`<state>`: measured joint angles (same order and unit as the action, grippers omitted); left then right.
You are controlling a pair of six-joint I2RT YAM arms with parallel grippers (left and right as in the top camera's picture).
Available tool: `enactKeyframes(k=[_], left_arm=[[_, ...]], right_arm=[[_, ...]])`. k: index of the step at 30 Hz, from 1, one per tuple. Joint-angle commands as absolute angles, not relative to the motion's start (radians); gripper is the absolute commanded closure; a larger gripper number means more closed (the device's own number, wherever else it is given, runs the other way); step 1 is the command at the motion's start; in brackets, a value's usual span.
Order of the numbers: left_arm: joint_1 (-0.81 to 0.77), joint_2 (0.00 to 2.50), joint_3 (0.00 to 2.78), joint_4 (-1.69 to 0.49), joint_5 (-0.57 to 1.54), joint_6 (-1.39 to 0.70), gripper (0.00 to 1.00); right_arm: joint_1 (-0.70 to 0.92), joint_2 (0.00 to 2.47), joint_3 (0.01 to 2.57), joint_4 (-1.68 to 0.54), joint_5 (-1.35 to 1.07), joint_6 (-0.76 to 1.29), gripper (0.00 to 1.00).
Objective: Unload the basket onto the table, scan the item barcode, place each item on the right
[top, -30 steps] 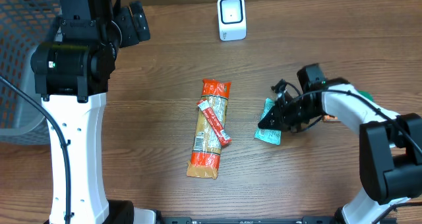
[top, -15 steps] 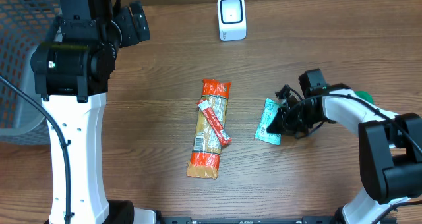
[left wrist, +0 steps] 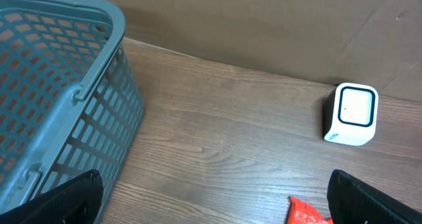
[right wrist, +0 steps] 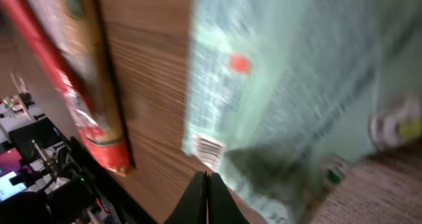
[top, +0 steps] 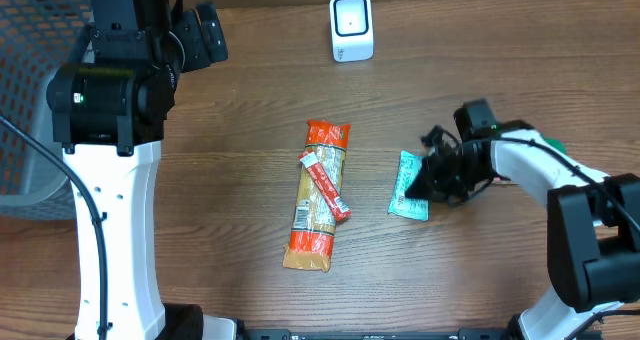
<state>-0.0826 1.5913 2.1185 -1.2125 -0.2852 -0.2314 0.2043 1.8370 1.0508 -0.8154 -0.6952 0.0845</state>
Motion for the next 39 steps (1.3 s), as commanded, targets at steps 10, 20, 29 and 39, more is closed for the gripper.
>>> enactKeyframes(k=[10,20,29,39], left_arm=[[-0.079,1.588,2.128,-1.212,-0.295,-0.213,0.0],[-0.079,1.588,2.128,-1.212,-0.295,-0.213,0.0],[-0.079,1.588,2.128,-1.212,-0.295,-0.213,0.0],[-0.079,1.588,2.128,-1.212,-0.295,-0.213,0.0]], right_arm=[[0.289,1.795,1.007,-0.719,-0.664,0.084,0.96],[0.295,1.795,0.88,-0.585,-0.574,0.128,0.96],[0.268,1.777,1.043,-0.751,-0.879,-0.017,0.96],[0.203,1.759,1.197,-0.901,-0.611,0.004,0.96]])
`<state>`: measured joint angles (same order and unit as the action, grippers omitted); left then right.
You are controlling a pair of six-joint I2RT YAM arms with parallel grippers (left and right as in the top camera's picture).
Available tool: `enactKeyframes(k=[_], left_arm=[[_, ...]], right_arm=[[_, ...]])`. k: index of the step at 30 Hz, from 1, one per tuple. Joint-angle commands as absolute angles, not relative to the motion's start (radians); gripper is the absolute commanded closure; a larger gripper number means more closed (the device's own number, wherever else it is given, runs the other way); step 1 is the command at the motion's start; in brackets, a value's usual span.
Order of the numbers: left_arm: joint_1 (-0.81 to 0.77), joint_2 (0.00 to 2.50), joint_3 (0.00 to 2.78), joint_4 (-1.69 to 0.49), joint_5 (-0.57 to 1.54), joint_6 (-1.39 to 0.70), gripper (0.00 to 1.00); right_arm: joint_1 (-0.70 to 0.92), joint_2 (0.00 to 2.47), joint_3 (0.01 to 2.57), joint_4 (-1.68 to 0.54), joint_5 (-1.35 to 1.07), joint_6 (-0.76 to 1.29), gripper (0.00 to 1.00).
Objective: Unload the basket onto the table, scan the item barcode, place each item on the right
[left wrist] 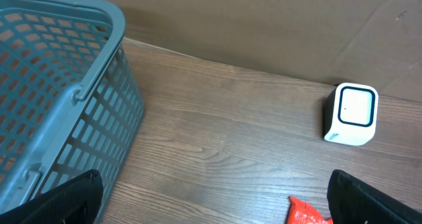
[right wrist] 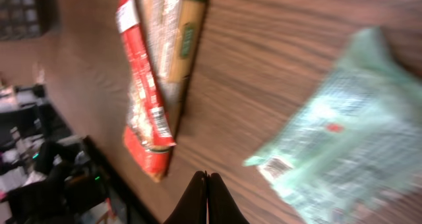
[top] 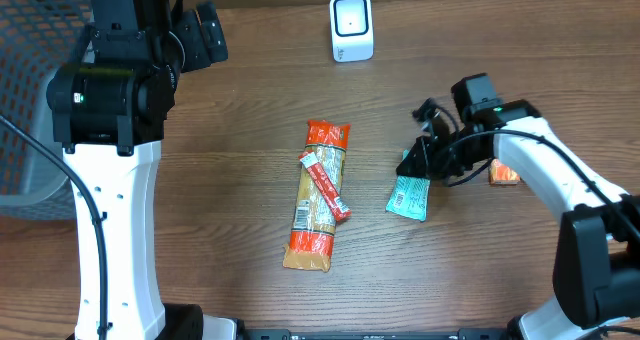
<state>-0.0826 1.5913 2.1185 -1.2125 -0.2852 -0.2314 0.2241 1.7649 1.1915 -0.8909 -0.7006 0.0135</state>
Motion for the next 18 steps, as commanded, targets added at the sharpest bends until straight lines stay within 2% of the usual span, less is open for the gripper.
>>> enactKeyframes(k=[1,12,18], left_arm=[[-0.079,1.588,2.128,-1.212,-0.295,-0.213,0.0],[-0.079,1.588,2.128,-1.212,-0.295,-0.213,0.0],[-0.079,1.588,2.128,-1.212,-0.295,-0.213,0.0]], right_arm=[[0.199,1.763,1.197,-0.901,-0.602,0.004,0.96],[0.194,1.79,1.173,-0.894,-0.433,0.086,0.96],[0.194,1.79,1.068,-0.795,-0.329,0.157,0.96]])
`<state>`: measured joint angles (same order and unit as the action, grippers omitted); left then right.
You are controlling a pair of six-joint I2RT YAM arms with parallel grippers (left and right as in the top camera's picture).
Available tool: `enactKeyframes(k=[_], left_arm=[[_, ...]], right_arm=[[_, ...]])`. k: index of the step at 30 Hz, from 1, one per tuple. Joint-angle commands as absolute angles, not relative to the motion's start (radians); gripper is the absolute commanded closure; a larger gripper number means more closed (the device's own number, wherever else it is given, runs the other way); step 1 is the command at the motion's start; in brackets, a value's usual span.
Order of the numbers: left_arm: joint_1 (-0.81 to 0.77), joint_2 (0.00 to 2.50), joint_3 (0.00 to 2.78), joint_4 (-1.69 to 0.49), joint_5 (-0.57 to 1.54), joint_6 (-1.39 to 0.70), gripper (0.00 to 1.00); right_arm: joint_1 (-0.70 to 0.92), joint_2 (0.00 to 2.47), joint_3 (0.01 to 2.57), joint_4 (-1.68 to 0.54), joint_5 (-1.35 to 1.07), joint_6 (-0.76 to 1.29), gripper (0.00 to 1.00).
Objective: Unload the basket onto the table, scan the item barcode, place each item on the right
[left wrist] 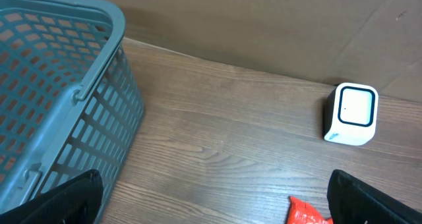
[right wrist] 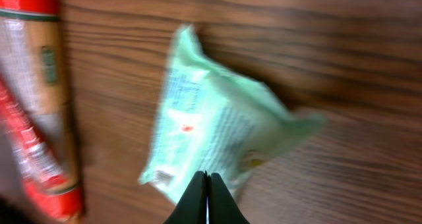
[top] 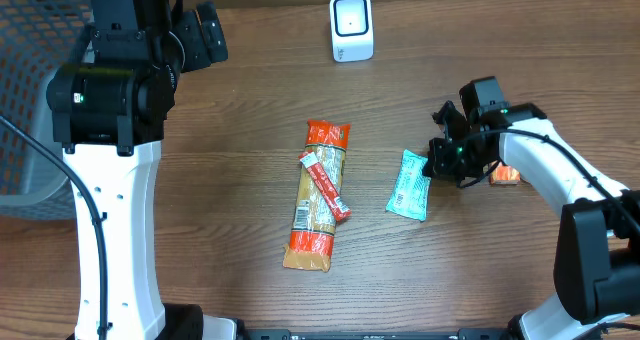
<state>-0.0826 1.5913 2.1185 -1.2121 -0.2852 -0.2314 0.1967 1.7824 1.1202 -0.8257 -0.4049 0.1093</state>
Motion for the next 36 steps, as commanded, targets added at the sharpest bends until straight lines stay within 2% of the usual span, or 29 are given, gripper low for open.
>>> enactKeyframes(k=[1,7,13,17,19,21,33,34,36], left_arm=[[-0.079,1.588,2.128,-1.212,-0.295,-0.213,0.0],[-0.079,1.588,2.128,-1.212,-0.295,-0.213,0.0],[-0.079,1.588,2.128,-1.212,-0.295,-0.213,0.0],[-0.079,1.588,2.128,-1.212,-0.295,-0.213,0.0],[-0.079,1.588,2.128,-1.212,-0.295,-0.213,0.0],[-0.079,1.588,2.128,-1.212,-0.295,-0.213,0.0],[-0.079,1.588,2.128,-1.212,-0.295,-0.213,0.0],[-0.079,1.588,2.128,-1.212,-0.295,-0.213,0.0],[-0.079,1.588,2.128,-1.212,-0.295,-0.213,0.0]], right_arm=[[0.194,1.79,1.045,-0.767,-0.331,0.159,0.96],[0.194,1.787,0.99,-0.689,-0.355,0.187,0.96],[0.194,1.725,1.147,-0.806,-0.449,0.167,0.96],[0.194,1.669,1.275,-0.897,-0.445,0.167,0.79],[0.194,1.659,1.307,-0.932,-0.446,0.168,0.58],[0.194,1.658,1.311,-0.957,-0.445,0.168,0.49],[0.194,1.663,1.249,-1.001,-0.333,0.168,0.29],[0.194,1.663,1.249,-0.997,-0.334,0.168,0.24],[0.194,1.663,1.249,-0.978,-0.334,0.178,0.0]])
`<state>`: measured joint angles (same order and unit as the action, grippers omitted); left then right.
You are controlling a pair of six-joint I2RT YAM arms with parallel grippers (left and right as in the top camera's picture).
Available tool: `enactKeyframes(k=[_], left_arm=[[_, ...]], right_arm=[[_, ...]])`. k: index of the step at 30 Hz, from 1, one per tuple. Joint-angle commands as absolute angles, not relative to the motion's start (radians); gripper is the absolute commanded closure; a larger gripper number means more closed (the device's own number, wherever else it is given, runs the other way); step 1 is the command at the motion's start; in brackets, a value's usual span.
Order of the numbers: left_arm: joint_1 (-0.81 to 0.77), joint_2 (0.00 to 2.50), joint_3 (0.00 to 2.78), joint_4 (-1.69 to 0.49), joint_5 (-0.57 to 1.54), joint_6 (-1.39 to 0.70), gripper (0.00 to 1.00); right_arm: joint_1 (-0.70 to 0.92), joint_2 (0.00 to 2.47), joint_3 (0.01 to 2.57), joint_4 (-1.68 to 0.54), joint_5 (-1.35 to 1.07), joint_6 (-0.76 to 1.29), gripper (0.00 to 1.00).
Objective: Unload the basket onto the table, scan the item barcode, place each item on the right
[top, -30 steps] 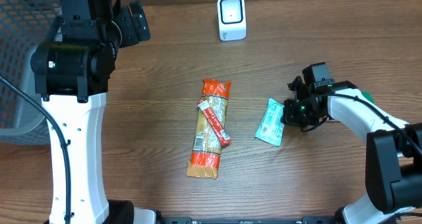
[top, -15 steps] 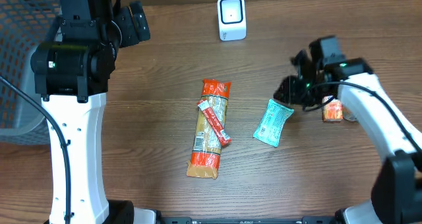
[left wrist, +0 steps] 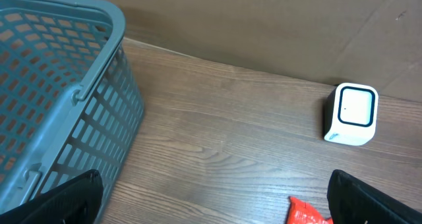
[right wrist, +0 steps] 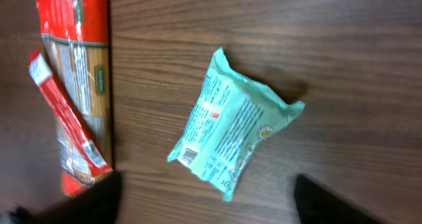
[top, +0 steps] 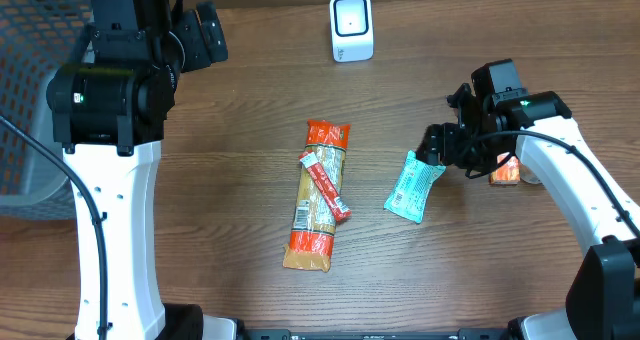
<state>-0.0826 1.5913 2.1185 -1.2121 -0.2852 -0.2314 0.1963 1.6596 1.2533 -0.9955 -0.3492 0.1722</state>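
Note:
A pale green snack packet (top: 411, 188) lies flat on the wooden table, printed side up, with a small barcode near its lower left corner (right wrist: 190, 155). My right gripper (top: 447, 146) hovers open just right of the packet's upper end; its dark fingers (right wrist: 86, 199) stand wide apart below the packet (right wrist: 234, 133) in the right wrist view and hold nothing. The white scanner (top: 351, 27) stands at the back centre and also shows as the scanner (left wrist: 351, 113) in the left wrist view. My left gripper (top: 205, 35) is raised at the back left, open and empty.
A long red and tan pasta pack (top: 318, 195) with a slim red stick across it lies mid-table. A small orange item (top: 505, 173) sits under the right arm. A blue-grey basket (left wrist: 53, 85) stands at the far left.
My right gripper was shut beside the packet's right end; now it is open and farther from the table. The packet has turned slightly. The left arm is unchanged.
My right gripper was first shut, low against the green packet. Then it was at the packet's upper end, still shut, with the packet a little nearer the front. Then it sat to the packet's right. Now it is open above the packet on the table.

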Motion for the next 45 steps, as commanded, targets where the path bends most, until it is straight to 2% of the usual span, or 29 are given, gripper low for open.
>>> enactKeyframes(k=[1,28,37,45], left_arm=[[-0.079,1.588,2.128,-1.212,-0.295,-0.213,0.0],[-0.079,1.588,2.128,-1.212,-0.295,-0.213,0.0],[-0.079,1.588,2.128,-1.212,-0.295,-0.213,0.0],[-0.079,1.588,2.128,-1.212,-0.295,-0.213,0.0]], right_arm=[[0.194,1.663,1.249,-0.966,-0.334,0.189,0.0],[0.195,1.703,1.18,-0.822,-0.214,0.315,0.07],[0.196,1.732,1.095,-0.715,-0.244,0.339,0.25],[0.196,1.732,1.022,-0.676,-0.245,0.429,0.35]])
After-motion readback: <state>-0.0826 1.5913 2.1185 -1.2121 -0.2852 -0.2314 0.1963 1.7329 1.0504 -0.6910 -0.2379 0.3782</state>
